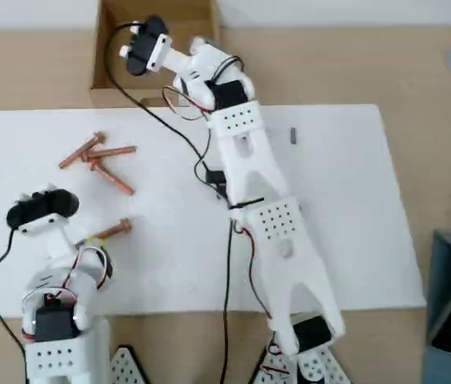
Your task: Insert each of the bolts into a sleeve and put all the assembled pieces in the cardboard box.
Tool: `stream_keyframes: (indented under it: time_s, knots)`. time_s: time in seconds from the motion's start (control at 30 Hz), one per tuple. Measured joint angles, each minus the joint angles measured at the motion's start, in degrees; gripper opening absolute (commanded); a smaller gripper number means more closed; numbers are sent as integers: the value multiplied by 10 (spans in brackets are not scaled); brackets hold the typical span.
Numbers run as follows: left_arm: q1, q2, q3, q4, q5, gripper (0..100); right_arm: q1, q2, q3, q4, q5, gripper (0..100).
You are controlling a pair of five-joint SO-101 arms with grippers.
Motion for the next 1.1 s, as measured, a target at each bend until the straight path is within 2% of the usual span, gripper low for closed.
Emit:
stream_keyframes:
  time_s: [0.23, 0.47, 0.9, 1.1]
  knots:
    - [0, 0, 0, 0, 0, 2, 0, 0, -72, 87, -4, 109]
    - [0, 0, 0, 0, 0, 2, 0, -36, -76, 192, -98, 109]
    - [0, 0, 0, 0, 0, 2, 0, -176, -78, 482, -121, 110]
    - [0, 0, 0, 0, 0, 2, 0, -207, -78, 492, -121, 110]
